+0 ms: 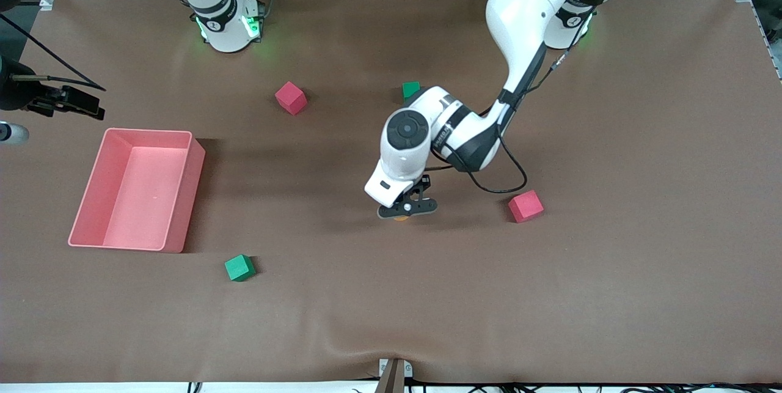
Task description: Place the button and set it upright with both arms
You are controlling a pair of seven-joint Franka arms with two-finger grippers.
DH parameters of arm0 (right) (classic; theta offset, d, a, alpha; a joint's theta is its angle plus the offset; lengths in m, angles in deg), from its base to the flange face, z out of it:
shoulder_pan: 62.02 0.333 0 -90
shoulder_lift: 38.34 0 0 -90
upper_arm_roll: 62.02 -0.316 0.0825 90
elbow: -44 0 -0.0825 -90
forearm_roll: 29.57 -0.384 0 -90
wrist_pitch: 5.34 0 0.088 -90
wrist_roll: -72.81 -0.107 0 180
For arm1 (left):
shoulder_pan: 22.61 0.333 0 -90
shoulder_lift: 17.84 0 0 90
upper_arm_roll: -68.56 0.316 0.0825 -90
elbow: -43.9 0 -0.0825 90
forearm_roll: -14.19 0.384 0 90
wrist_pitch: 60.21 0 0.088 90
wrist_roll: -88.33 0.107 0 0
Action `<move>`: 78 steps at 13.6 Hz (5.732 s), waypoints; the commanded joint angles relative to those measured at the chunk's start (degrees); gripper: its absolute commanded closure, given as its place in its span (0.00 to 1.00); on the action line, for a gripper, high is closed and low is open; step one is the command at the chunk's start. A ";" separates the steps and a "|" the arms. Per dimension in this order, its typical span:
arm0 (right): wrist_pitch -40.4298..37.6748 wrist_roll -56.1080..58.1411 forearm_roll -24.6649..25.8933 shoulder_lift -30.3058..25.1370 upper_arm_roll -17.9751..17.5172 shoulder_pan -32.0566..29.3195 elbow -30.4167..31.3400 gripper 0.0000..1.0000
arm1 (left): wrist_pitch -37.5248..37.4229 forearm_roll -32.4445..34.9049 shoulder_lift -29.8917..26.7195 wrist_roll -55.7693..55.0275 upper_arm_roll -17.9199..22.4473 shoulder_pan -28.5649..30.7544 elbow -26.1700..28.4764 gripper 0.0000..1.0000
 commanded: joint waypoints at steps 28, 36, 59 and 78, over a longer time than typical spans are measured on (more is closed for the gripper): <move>0.40 -0.77 0.93 0.22 -0.35 0.12 0.22 0.00 | -11.40 69.47 5.01 -79.51 0.97 -20.15 12.10 1.00; 0.58 -0.86 0.93 0.31 -0.35 0.38 0.22 0.00 | -12.37 69.66 8.26 -82.25 1.32 -21.20 11.84 0.98; 0.75 -0.86 0.93 0.66 -0.35 0.56 0.22 0.00 | -12.81 73.53 11.34 -85.41 1.32 -21.64 11.31 0.36; 2.69 -0.86 0.58 0.57 -0.44 0.38 -1.01 0.00 | -19.58 63.79 4.84 -76.19 -4.83 -21.82 12.80 0.00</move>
